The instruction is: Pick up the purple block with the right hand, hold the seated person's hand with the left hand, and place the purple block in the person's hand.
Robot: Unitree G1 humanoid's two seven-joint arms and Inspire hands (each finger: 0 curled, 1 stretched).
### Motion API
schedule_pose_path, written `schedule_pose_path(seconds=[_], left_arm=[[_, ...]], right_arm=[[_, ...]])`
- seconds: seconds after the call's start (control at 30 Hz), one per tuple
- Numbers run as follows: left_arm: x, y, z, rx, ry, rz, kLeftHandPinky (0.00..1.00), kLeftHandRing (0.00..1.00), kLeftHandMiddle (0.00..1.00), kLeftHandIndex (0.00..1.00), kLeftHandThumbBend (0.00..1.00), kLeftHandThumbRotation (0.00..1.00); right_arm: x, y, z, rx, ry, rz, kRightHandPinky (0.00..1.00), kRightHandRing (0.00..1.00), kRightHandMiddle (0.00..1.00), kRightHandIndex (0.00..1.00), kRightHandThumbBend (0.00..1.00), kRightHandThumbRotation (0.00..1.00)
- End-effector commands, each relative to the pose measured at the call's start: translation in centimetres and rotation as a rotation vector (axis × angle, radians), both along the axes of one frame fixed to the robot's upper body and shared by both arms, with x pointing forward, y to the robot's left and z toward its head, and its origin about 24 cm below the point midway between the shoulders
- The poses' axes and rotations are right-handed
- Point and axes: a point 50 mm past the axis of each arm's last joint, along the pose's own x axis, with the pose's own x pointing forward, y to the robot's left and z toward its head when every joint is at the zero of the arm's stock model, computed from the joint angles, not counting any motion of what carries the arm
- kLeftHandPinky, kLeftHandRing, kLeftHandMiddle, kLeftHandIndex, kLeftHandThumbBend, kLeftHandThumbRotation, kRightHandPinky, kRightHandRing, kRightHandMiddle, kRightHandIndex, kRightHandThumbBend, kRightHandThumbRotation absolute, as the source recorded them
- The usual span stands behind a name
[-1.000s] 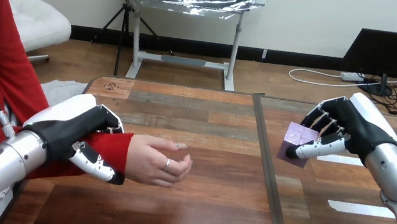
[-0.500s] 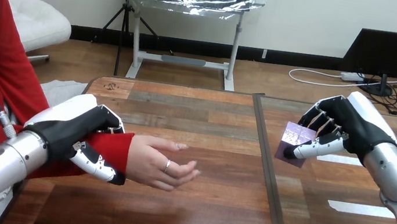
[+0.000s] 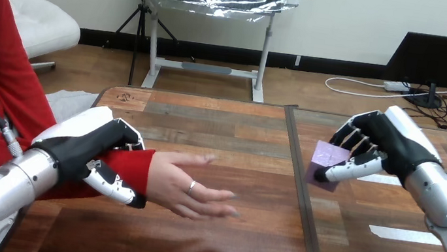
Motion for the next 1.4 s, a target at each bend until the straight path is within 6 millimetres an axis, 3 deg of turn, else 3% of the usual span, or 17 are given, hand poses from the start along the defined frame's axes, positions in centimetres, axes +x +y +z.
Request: schedule_pose_path(seconds=[0.0, 1.03, 1.37], left_arm=[[3.2, -2.7, 9.0, -0.165, -0.384, -0.044, 0.31, 0.36, 0.41, 0.43, 0.68, 0.0], [4.2, -5.3, 9.1, -0.274, -0.401, -0.073, 0.29, 0.35, 0.41, 0.42, 0.67, 0.0], [4.6, -6.3, 9.1, -0.307, -0.407, -0.093, 0.28, 0.34, 0.4, 0.42, 0.67, 0.0]], right_arm=[[1.6, 2.8, 3.8, 0.104, -0.178, 0.09, 0.4, 0.42, 0.45, 0.46, 0.84, 0.0], [1.2, 6.2, 5.0, 0.145, -0.267, 0.238, 0.27, 0.32, 0.38, 0.44, 0.82, 0.0], [0.8, 7.0, 5.4, 0.193, -0.282, 0.285, 0.31, 0.35, 0.4, 0.43, 0.8, 0.0]])
